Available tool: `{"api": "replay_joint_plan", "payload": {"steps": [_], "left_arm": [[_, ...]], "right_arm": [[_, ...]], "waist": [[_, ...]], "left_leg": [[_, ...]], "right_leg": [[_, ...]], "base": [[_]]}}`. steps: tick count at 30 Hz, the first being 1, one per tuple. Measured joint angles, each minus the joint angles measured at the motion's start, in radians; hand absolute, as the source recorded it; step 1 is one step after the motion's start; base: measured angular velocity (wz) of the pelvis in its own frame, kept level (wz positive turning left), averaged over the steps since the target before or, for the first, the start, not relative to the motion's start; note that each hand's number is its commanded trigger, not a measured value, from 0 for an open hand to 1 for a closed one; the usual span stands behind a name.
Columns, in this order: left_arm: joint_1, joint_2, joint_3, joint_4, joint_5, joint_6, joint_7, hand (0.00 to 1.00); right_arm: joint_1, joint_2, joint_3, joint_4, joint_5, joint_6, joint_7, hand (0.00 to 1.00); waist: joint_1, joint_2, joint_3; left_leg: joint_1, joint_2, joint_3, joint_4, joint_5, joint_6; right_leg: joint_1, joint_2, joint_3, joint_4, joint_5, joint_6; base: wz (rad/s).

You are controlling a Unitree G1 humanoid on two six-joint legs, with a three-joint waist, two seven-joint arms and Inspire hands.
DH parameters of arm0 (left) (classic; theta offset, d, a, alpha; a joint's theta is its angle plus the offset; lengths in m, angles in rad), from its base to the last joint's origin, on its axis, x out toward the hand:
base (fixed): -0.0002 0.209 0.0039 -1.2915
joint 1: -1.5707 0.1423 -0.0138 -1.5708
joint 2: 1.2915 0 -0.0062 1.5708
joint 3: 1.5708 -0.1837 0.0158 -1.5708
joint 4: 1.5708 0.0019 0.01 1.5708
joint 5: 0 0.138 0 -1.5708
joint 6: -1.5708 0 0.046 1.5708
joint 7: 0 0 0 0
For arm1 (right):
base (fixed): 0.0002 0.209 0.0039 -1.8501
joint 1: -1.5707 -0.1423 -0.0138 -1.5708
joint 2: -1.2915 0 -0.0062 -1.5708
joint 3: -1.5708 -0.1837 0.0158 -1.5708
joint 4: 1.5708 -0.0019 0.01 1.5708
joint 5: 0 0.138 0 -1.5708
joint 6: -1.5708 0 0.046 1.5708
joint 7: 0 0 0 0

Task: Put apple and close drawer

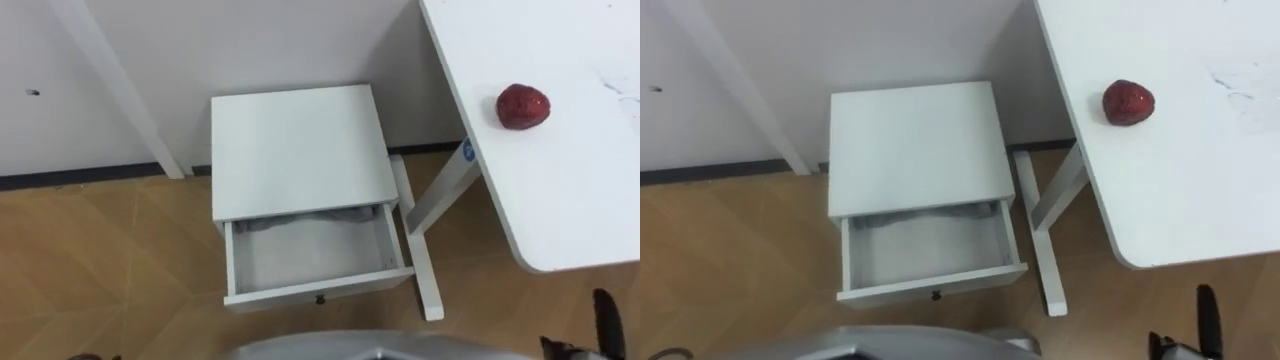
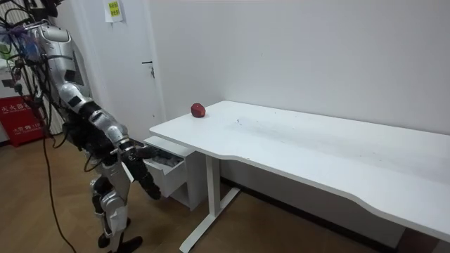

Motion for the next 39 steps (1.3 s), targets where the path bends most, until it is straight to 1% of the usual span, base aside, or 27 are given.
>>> {"api": "replay_joint_plan", "payload": {"steps": [1,2,3,4,6,7,10,11,12,13,15,16,17,18,20,22,24,25,27,29,30,31,33,35,37,39], "left_arm": [[0.002,0.0,0.01,-0.001,-0.001,-0.004,0.0,0.0],[0.006,0.0,0.026,-0.006,0.0,-0.01,0.0,0.0],[0.015,0.002,0.028,-0.026,0.0,-0.012,0.001,0.0],[0.018,0.003,0.028,-0.036,0.0,-0.015,0.001,0.0],[0.019,0.005,0.027,-0.039,-0.001,-0.036,0.001,0.0],[0.021,0.005,0.028,-0.04,-0.001,-0.043,0.002,0.0],[0.023,0.005,0.028,-0.042,0.001,-0.049,0.002,0.0],[0.023,0.005,0.028,-0.042,0.001,-0.052,0.002,0.0],[0.023,0.005,0.024,-0.042,0.001,-0.056,0.002,0.0],[0.021,0.004,0.022,-0.041,0.002,-0.056,0.002,0.0],[0.018,0.004,0.023,-0.032,0.0,-0.058,0.002,0.0],[0.018,0.004,0.022,-0.031,-0.002,-0.06,0.001,0.0],[0.017,0.004,0.016,-0.031,-0.002,-0.062,0.001,0.0],[0.017,0.004,0.006,-0.031,-0.002,-0.062,0.001,0.0],[0.015,0.004,-0.018,-0.028,-0.002,-0.062,0.001,0.0],[0.008,0.0,-0.021,-0.028,-0.001,-0.064,-0.006,0.0],[0.008,0.0,-0.021,-0.028,-0.001,-0.071,-0.009,0.0],[0.008,0.0,-0.021,-0.029,0.0,-0.071,-0.011,0.0],[0.008,0.003,-0.041,-0.03,-0.002,-0.074,-0.018,0.0],[0.008,0.005,-0.058,-0.029,-0.002,-0.077,-0.019,0.0],[0.008,0.005,-0.059,-0.029,-0.002,-0.078,-0.019,0.0],[0.007,0.005,-0.059,-0.029,-0.002,-0.078,-0.019,0.0],[0.008,0.005,-0.059,-0.029,-0.002,-0.077,-0.019,0.0],[0.014,0.005,-0.059,-0.029,-0.001,-0.076,-0.019,0.0],[0.018,0.005,-0.061,-0.029,-0.001,-0.075,-0.019,0.0],[0.02,0.007,-0.07,-0.029,-0.001,-0.075,-0.02,0.0]], "right_arm": [[0.001,-0.001,-0.015,-0.031,-0.001,-0.008,-0.023,0.0],[0.002,-0.006,-0.036,-0.093,-0.001,-0.027,-0.065,0.0],[0.003,-0.023,-0.038,-0.14,-0.006,-0.049,-0.102,0.0],[0.001,-0.031,-0.042,-0.158,-0.019,-0.057,-0.123,0.0],[-0.006,-0.062,-0.06,-0.255,-0.091,-0.088,-0.206,0.0],[-0.005,-0.076,-0.064,-0.304,-0.13,-0.099,-0.243,0.0],[-0.006,-0.093,-0.067,-0.4,-0.244,-0.116,-0.314,0.0],[-0.006,-0.095,-0.067,-0.452,-0.306,-0.122,-0.345,0.0],[-0.006,-0.095,-0.063,-0.506,-0.382,-0.123,-0.374,0.0],[-0.006,-0.095,-0.061,-0.535,-0.426,-0.123,-0.388,0.0],[-0.011,-0.1,-0.051,-0.618,-0.589,-0.124,-0.425,0.0],[-0.014,-0.109,-0.041,-0.621,-0.635,-0.126,-0.433,0.0],[-0.019,-0.133,-0.013,-0.621,-0.696,-0.13,-0.441,0.0],[-0.021,-0.15,0.015,-0.623,-0.748,-0.13,-0.442,0.0],[-0.022,-0.153,0.049,-0.652,-0.825,-0.13,-0.441,0.0],[-0.022,-0.153,0.066,-0.68,-0.899,-0.122,-0.434,0.0],[-0.023,-0.163,0.102,-0.689,-0.987,-0.122,-0.41,0.0],[-0.023,-0.168,0.113,-0.689,-0.997,-0.122,-0.4,0.0],[-0.026,-0.191,0.18,-0.689,-1.03,-0.121,-0.367,0.0],[-0.028,-0.197,0.229,-0.688,-1.059,-0.12,-0.326,0.0],[-0.028,-0.196,0.259,-0.688,-1.063,-0.117,-0.297,0.0],[-0.027,-0.197,0.27,-0.688,-1.064,-0.113,-0.279,0.0],[-0.028,-0.197,0.297,-0.688,-1.064,-0.098,-0.222,0.0],[-0.03,-0.197,0.302,-0.688,-1.064,-0.086,-0.187,0.0],[-0.04,-0.197,0.305,-0.688,-1.065,-0.083,-0.156,0.0],[-0.062,-0.207,0.345,-0.688,-1.09,-0.082,-0.119,0.0]], "waist": [[-0.001,-0.001,-0.0005],[-0.003,0.0,-0.0003],[-0.008,-0.001,-0.0008],[-0.01,-0.003,-0.0017],[-0.012,0.002,-0.003],[-0.012,0.004,-0.0031],[-0.013,0.005,-0.0029],[-0.011,0.005,-0.0053],[-0.012,0.006,-0.005],[-0.012,0.006,-0.0051],[0.001,0.008,-0.0052],[0.002,0.009,-0.0047],[0.004,0.009,-0.0036],[0.006,0.009,-0.0035],[0.013,0.011,-0.0035],[0.029,0.013,-0.0022],[0.041,0.012,-0.0013],[0.044,0.01,-0.0005],[0.057,0.005,0.0032],[0.067,0.002,0.0051],[0.076,-0.004,0.008],[0.079,-0.006,0.0089],[0.089,-0.008,0.0107],[0.095,-0.01,0.0119],[0.104,-0.011,0.0121],[0.107,-0.01,0.0119]], "left_leg": [[0.0,0.0,0.0,0.0,0.0,0.0],[0.0,0.0,0.0,0.0,0.0,0.0],[-0.002,0.0,0.0,-0.001,0.0,0.0],[-0.003,0.0,0.0,-0.002,0.0,0.0],[-0.004,0.0,0.001,-0.002,0.0,0.0],[-0.001,0.0,0.002,-0.002,0.0,0.0],[-0.003,0.0,0.001,-0.005,0.001,-0.001],[-0.01,0.001,0.001,-0.005,0.002,-0.003],[-0.017,0.001,0.001,-0.004,0.004,-0.003],[-0.019,0.001,0.001,-0.004,0.004,-0.003],[-0.018,0.003,0.008,-0.007,0.005,-0.004],[-0.018,0.002,0.008,-0.008,0.005,-0.004],[-0.018,0.002,0.008,-0.009,0.005,-0.004],[-0.018,0.002,0.008,-0.01,0.005,-0.004],[-0.018,0.002,0.011,-0.012,0.005,-0.004],[-0.017,0.002,0.016,-0.015,0.005,-0.004],[-0.016,0.002,0.015,-0.019,0.005,-0.004],[-0.016,0.003,0.015,-0.02,0.005,-0.005],[-0.015,0.003,0.016,-0.017,0.006,-0.005],[-0.012,0.004,0.016,-0.017,0.006,-0.006],[-0.011,0.005,0.016,-0.018,0.007,-0.007],[-0.011,0.005,0.016,-0.018,0.007,-0.007],[-0.012,0.006,0.013,-0.02,0.007,-0.007],[-0.013,0.006,0.009,-0.022,0.007,-0.008],[-0.013,0.005,0.008,-0.026,0.007,-0.008],[-0.013,0.005,0.008,-0.029,0.007,-0.008]], "right_leg": [[0.0,0.0,0.0,0.0,0.0,0.0],[0.0,0.0,0.0,0.0,0.0,0.0],[0.0,0.001,0.003,0.0,0.0,0.0],[0.0,0.001,0.005,0.0,0.0,0.0],[-0.003,0.005,0.023,0.0,0.0,0.0],[-0.004,0.005,0.023,0.0,0.0,0.0],[-0.006,0.004,0.011,-0.001,0.0,0.0],[-0.014,0.004,0.011,0.0,0.0,0.0],[-0.022,0.005,0.014,0.0,0.0,0.0],[-0.024,0.005,0.017,0.0,0.001,0.0],[-0.026,0.007,0.027,0.001,0.001,0.0],[-0.026,0.007,0.027,0.001,0.001,0.0],[-0.027,0.006,0.026,0.001,0.001,0.0],[-0.027,0.006,0.026,0.001,0.001,0.0],[-0.03,0.006,0.031,0.001,0.001,0.0],[-0.033,0.007,0.031,0.001,0.001,0.0],[-0.032,0.006,0.026,0.001,0.001,0.0],[-0.032,0.006,0.025,0.001,0.001,0.0],[-0.032,0.003,0.023,0.0,0.001,0.0],[-0.03,0.002,0.023,-0.002,0.001,0.0],[-0.029,0.002,0.021,-0.002,0.001,0.0],[-0.029,0.002,0.019,-0.002,0.001,0.0],[-0.029,0.0,0.001,-0.003,0.001,0.0],[-0.029,0.001,-0.002,-0.002,0.001,0.0],[-0.03,0.001,-0.003,-0.003,0.001,0.0],[-0.031,0.001,-0.017,-0.004,0.001,0.0]], "base": [[0.0],[0.0],[0.0],[0.0],[-0.02],[0.0],[0.0],[0.0],[0.0],[0.0],[-0.07],[-0.05],[0.0],[0.0],[-0.04],[-0.06],[0.0],[0.0],[0.0],[0.0],[0.0],[0.04],[0.08],[0.08],[0.0],[0.0]]}}
